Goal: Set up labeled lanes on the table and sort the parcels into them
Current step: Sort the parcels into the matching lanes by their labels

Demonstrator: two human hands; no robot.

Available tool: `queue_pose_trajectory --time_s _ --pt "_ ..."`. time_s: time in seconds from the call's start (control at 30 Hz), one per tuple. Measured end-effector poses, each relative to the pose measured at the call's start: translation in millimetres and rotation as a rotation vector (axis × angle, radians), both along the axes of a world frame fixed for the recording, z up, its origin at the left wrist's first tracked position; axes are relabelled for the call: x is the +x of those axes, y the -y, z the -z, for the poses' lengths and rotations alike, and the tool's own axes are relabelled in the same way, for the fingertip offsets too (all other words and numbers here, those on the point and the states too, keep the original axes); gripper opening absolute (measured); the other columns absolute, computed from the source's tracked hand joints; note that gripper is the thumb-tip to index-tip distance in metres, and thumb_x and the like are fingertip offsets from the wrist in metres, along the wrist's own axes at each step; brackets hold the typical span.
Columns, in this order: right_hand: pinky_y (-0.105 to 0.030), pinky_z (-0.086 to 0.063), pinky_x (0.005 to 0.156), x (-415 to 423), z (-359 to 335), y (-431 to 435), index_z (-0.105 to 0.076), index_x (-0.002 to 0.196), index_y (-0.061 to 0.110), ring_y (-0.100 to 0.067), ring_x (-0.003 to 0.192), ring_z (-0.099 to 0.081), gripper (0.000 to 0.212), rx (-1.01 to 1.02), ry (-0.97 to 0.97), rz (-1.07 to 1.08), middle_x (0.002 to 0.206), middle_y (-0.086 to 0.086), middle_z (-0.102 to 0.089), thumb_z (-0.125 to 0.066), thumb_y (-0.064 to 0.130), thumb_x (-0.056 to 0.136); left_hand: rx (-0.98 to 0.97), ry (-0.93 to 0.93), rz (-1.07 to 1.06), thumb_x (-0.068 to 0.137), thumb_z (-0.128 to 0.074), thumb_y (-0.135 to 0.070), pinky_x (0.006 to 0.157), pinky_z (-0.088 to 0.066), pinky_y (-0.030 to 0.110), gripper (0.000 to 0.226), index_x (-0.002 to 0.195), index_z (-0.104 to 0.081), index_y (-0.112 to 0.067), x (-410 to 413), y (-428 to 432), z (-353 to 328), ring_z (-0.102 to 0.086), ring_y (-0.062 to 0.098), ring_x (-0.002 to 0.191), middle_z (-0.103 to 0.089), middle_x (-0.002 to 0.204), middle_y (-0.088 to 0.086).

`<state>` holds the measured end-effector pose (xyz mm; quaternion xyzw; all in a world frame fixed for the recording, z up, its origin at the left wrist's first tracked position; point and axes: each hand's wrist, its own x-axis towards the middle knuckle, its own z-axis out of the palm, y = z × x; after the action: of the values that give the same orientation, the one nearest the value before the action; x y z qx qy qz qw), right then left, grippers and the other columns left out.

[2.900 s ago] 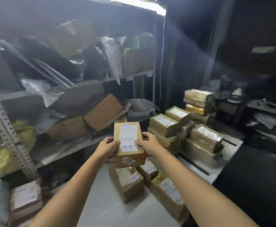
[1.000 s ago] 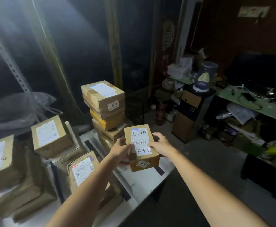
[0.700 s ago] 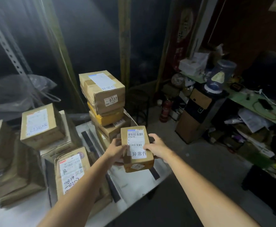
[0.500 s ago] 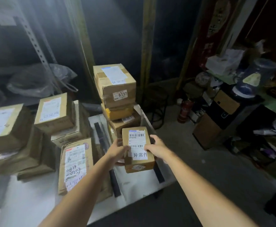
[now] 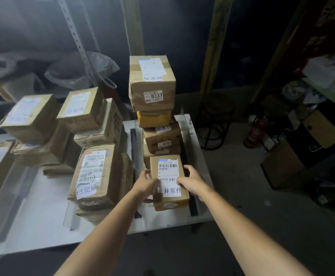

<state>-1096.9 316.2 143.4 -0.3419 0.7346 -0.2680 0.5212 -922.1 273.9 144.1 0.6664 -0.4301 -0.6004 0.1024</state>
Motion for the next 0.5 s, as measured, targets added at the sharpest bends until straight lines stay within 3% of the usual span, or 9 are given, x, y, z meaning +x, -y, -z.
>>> queue_pose_trajectory --time_s 0.1,0.23,0.37,0.5 --pt "-0.033 -0.052 0.093 2 16 11 -0.029 0.155 0.022 -0.019 0.112 -0.06 0.078 0.01 0.011 -0.007 0.145 -0.006 -0.051 -0.06 0.008 0.085 0.027 0.005 -0.002 0.092 -0.056 -0.015 0.084 -0.055 0.05 0.06 0.144 -0.028 -0.03 -3 10 15 -0.062 0.03 0.107 -0.063 0.117 0.007" --pt "-0.028 -0.046 0.089 4 32 22 -0.027 0.156 0.02 -0.014 0.111 -0.051 0.077 0.024 0.003 -0.023 0.149 -0.006 -0.045 -0.06 0.008 0.088 0.061 0.014 -0.009 0.091 -0.055 -0.012 0.085 -0.054 0.049 0.064 0.145 -0.028 -0.03 -3 23 36 -0.062 0.03 0.105 -0.063 0.11 0.006" --pt "-0.029 -0.046 0.091 5 48 28 -0.027 0.157 0.022 -0.014 0.11 -0.048 0.078 0.043 -0.016 -0.031 0.15 -0.005 -0.044 -0.061 0.008 0.088 0.061 0.009 -0.003 0.095 -0.056 -0.014 0.092 -0.053 0.054 0.061 0.147 -0.027 -0.028 -1 30 59 -0.062 0.032 0.111 -0.062 0.123 0.01" --pt "-0.033 -0.049 0.095 5 57 33 -0.025 0.157 0.022 -0.02 0.122 -0.052 0.08 0.061 -0.037 -0.048 0.15 -0.005 -0.043 -0.061 0.004 0.087 0.067 0.004 -0.006 0.099 -0.055 -0.012 0.089 -0.055 0.053 0.057 0.147 -0.029 -0.026 -1 33 71 -0.062 0.032 0.114 -0.06 0.129 0.011"
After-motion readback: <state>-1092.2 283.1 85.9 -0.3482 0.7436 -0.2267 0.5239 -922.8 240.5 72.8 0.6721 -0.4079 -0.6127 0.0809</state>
